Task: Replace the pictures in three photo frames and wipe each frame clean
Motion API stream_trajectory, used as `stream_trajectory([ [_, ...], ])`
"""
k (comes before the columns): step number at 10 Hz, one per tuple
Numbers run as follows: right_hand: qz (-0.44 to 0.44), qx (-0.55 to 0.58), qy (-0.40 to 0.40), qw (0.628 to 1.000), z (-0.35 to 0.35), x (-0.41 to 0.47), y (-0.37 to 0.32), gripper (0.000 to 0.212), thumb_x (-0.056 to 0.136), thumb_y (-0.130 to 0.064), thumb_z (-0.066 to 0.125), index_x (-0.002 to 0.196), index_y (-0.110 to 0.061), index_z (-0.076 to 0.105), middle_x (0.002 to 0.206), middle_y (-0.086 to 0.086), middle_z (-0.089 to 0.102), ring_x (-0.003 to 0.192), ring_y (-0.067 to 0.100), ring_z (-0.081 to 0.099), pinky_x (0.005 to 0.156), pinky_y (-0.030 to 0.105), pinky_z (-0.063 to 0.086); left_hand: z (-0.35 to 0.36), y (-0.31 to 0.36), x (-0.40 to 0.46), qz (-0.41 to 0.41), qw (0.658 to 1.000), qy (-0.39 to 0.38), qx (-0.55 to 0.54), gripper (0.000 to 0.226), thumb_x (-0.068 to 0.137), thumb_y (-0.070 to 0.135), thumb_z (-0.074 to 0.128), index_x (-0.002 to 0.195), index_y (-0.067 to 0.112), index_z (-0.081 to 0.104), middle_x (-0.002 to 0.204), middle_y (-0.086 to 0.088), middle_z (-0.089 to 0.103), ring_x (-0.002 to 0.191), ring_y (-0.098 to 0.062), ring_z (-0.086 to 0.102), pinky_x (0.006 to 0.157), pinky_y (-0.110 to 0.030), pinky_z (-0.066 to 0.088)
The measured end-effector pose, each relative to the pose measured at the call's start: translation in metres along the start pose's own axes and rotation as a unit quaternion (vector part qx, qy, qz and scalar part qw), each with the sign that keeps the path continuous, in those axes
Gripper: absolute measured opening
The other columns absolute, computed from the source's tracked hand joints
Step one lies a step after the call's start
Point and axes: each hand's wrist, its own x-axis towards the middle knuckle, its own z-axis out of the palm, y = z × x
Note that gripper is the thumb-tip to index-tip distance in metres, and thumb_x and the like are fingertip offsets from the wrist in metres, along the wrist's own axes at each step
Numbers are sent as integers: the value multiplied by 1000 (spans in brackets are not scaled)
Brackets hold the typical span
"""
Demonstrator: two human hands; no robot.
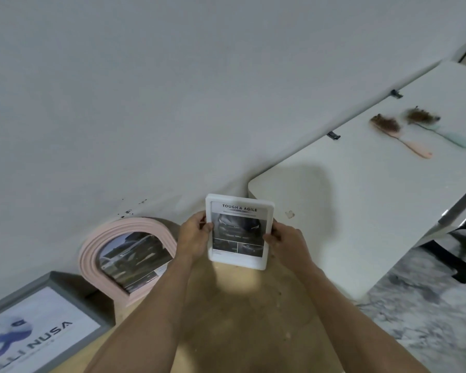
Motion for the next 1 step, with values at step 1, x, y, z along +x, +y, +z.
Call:
stream_trajectory([
  [1,11,64,32,997,-2,-8,-5,28,85,-26,64,113,-24,63,102,-7,72,92,16,67,87,40,53,5,10,-7,22,999,29,-12,33,96,9,60,129,11,62,120,0,61,108,-17,59,94,-29,45],
])
